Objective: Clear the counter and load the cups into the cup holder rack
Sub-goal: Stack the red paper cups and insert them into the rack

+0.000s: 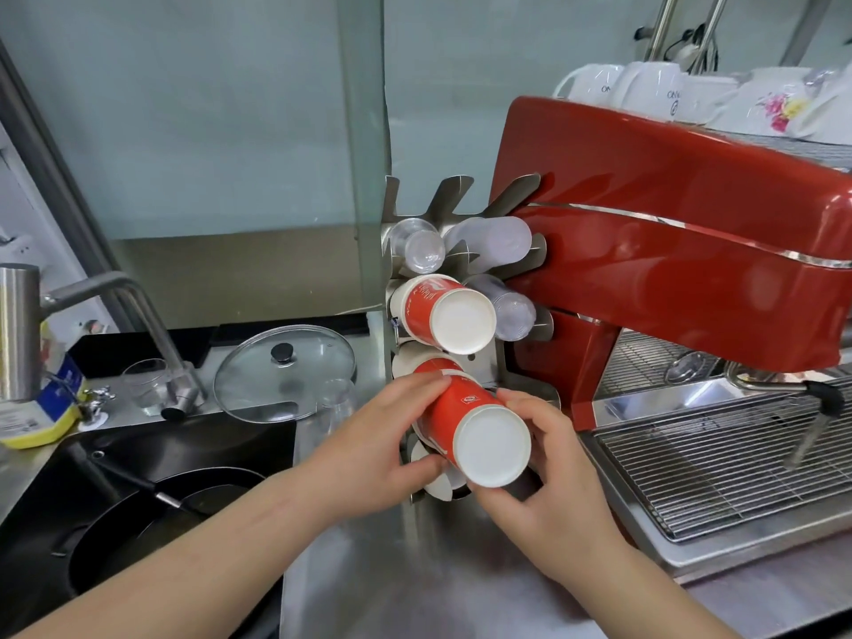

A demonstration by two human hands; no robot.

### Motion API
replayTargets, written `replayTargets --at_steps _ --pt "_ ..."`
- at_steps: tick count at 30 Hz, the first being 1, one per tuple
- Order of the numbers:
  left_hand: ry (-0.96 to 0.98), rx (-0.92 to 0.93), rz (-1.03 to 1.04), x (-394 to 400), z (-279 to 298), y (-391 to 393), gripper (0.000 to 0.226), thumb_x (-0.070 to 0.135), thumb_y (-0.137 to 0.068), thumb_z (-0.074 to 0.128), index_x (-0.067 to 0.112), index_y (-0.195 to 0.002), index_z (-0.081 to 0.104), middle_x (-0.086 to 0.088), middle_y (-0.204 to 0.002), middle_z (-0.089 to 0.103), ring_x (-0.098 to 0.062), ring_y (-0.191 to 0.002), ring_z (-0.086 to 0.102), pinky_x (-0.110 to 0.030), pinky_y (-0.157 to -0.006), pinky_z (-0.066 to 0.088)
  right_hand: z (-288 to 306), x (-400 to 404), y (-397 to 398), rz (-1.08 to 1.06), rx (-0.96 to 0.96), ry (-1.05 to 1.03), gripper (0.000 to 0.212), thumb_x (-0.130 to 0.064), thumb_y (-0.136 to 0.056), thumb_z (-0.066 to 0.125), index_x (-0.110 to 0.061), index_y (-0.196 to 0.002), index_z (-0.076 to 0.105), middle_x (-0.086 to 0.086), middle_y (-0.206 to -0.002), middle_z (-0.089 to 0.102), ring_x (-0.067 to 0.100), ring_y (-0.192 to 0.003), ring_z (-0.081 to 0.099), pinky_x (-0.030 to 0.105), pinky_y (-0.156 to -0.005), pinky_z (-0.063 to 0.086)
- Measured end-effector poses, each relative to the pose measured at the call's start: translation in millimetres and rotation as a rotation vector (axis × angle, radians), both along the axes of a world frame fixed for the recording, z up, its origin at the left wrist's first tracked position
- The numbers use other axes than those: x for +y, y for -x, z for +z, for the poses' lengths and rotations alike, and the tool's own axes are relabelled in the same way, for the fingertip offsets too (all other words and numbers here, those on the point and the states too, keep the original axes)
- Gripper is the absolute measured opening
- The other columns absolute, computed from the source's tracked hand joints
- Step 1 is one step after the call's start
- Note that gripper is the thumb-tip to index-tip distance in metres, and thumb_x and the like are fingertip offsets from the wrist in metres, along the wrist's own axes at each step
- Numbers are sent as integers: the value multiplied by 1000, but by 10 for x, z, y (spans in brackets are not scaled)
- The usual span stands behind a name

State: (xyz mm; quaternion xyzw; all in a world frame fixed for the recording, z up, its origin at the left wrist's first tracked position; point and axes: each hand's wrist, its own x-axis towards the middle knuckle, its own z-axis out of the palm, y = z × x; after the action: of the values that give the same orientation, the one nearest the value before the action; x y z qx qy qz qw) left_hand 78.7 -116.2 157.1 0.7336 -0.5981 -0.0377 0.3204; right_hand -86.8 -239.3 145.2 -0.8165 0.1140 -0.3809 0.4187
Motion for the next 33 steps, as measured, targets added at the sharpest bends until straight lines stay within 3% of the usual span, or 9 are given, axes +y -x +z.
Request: replayTargets --at_steps 6,12,17,20,24,33 --pt "41 16 -15 -9 -56 -36 74 29 -82 72 31 -146 34 13 -149 35 3 -139 27 -15 -113 25 -142 -56 -87 -23 23 17 76 -26 -65 86 -57 -120 43 -24 -130 51 10 -127 52 41 -101 49" --pt "55 42 -13 -42 -111 -113 71 30 -82 71 30 -144 37 13 -147 35 -1 -139 31 -23 -113 31 -191 -101 -214 -47 103 148 88 -17 -74 81 -63 -131 32 -35 -138 41 -3 -133 41 24 -108 40" --pt "37 73 -6 -91 -149 -202 71 29 -82 72 33 -143 37 14 -146 34 2 -138 29 -17 -113 27 -194 -148 -299 -37 179 125 88 -16 -77 77 -67 -130 28 -38 -140 36 -6 -135 37 28 -111 37" --pt "37 66 4 -140 -165 -260 69 29 -81 73 32 -142 40 14 -144 36 3 -136 31 -12 -111 26 -151 -177 -359 -11 180 118 91 -11 -78 75 -71 -127 28 -45 -136 37 -9 -133 37 23 -109 35" --pt "29 82 12 -187 -176 -299 68 29 -81 73 33 -140 40 15 -144 35 7 -135 30 -6 -107 22 -130 -222 -413 -1 211 100 81 -23 -77 73 -72 -124 29 -43 -135 38 -6 -132 40 26 -109 38" --pt "39 100 4 -203 -189 -334 67 26 -79 75 26 -140 45 12 -142 38 7 -133 31 -4 -105 23 -216 -338 -467 -6 309 49 76 -24 -75 78 -41 -138 40 -27 -139 47 -1 -133 41 37 -109 41"
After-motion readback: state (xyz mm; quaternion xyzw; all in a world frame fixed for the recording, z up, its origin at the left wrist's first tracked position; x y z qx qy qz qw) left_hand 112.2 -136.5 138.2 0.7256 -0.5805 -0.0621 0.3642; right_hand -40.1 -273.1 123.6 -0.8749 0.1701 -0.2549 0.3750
